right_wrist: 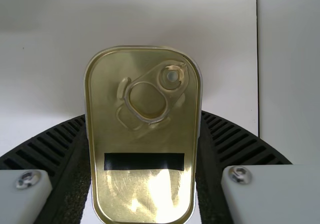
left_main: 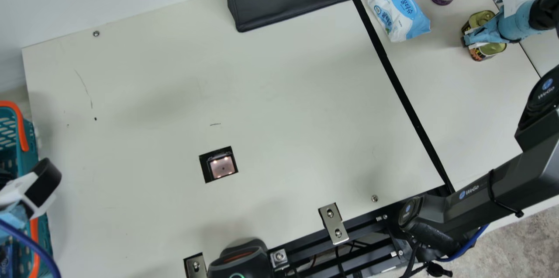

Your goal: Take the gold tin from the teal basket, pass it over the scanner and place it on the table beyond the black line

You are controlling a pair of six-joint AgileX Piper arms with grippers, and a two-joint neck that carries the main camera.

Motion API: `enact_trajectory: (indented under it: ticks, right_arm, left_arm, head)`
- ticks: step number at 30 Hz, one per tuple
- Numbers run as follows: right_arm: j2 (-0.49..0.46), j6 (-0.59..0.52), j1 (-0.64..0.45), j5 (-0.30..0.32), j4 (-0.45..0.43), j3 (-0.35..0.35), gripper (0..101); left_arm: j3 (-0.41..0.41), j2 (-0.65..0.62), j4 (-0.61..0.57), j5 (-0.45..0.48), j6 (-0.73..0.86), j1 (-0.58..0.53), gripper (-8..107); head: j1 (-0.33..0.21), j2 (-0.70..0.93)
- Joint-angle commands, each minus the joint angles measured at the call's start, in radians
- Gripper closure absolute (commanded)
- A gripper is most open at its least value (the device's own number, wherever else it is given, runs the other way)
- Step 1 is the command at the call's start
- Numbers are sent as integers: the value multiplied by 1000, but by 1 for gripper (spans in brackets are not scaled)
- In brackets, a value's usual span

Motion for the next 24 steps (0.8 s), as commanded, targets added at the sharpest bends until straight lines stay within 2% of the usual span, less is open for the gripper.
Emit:
enact_trajectory:
  ticks: [1,10,16,24]
  right_arm:
    - [-2,2,-1,-2,2,3,35]
    - [-24,5,0,-22,17,25,6]
    - [-91,48,25,-39,-23,54,6]
    - [-233,171,110,-42,-138,116,6]
  left_arm:
    - [0,0,0,0,0,0,9]
    - [0,0,0,0,0,0,9]
    - [0,0,0,0,0,0,9]
    - [0,0,0,0,0,0,9]
  head:
    - [-29,-2]
    - [-29,-2]
    - [-29,-2]
    - [-29,-2]
